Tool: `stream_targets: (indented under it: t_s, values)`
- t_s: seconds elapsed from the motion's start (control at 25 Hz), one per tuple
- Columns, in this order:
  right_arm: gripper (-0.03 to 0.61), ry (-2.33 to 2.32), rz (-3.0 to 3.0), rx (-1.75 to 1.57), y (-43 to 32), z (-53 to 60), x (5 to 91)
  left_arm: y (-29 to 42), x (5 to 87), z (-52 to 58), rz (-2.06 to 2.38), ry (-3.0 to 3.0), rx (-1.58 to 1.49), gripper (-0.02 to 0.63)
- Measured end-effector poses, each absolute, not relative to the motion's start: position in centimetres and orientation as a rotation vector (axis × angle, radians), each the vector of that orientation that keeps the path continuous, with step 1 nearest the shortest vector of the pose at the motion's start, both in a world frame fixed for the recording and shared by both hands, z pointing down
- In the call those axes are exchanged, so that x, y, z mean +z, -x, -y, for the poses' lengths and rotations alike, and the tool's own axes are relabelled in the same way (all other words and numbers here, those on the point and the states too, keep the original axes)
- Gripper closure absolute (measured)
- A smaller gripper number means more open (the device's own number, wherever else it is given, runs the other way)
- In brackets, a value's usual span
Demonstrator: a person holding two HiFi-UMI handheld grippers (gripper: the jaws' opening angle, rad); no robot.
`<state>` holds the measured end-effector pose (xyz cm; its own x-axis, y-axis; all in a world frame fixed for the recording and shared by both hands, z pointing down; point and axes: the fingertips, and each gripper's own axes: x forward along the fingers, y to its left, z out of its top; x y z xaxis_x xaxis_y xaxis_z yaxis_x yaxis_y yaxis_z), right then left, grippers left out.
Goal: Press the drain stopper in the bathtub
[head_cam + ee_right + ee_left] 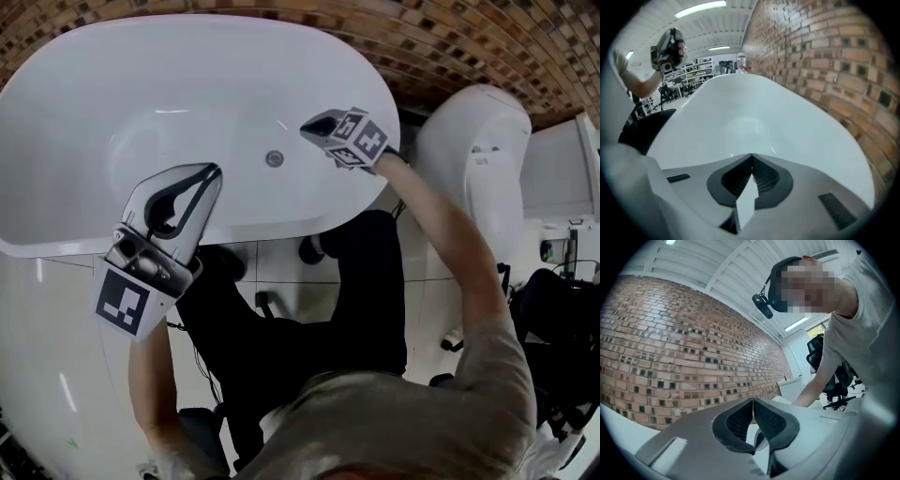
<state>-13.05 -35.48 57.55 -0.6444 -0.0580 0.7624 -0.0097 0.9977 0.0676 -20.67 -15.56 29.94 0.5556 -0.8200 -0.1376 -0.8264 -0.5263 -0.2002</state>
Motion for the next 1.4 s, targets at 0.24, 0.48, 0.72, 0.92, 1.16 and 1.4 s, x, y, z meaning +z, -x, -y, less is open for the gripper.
stream_targets:
  t_s: [0.24, 0.48, 0.72, 0.92, 1.16, 1.4]
  values:
    - [0.578, -0.087, 2.123, 0.209, 15.5, 40.3, 69.0, 23.1, 35.4, 19.9, -1.461, 2.543, 0.086, 0.617]
    - [0.578, 0.045, 2.076, -0.112, 18.3, 41.9, 75.1, 24.5, 38.8, 22.3, -1.53, 2.492, 0.073, 0.617]
    - [0.578, 0.206, 1.913, -0.306, 18.2, 41.4, 83.3, 25.6, 40.9, 22.7, -1.61, 2.451, 0.125, 0.624]
    - [0.578, 0.31, 1.792, -0.377, 17.7, 40.5, 88.8, 25.5, 40.9, 22.7, -1.621, 2.431, 0.14, 0.624]
    - [0.577, 0.358, 1.728, -0.416, 17.3, 39.8, 93.7, 24.5, 41.3, 22.9, -1.577, 2.415, 0.062, 0.624]
    - [0.577, 0.33, 1.725, -0.408, 17.3, 39.9, 96.0, 24.9, 41.6, 23.0, -1.612, 2.411, 0.058, 0.624]
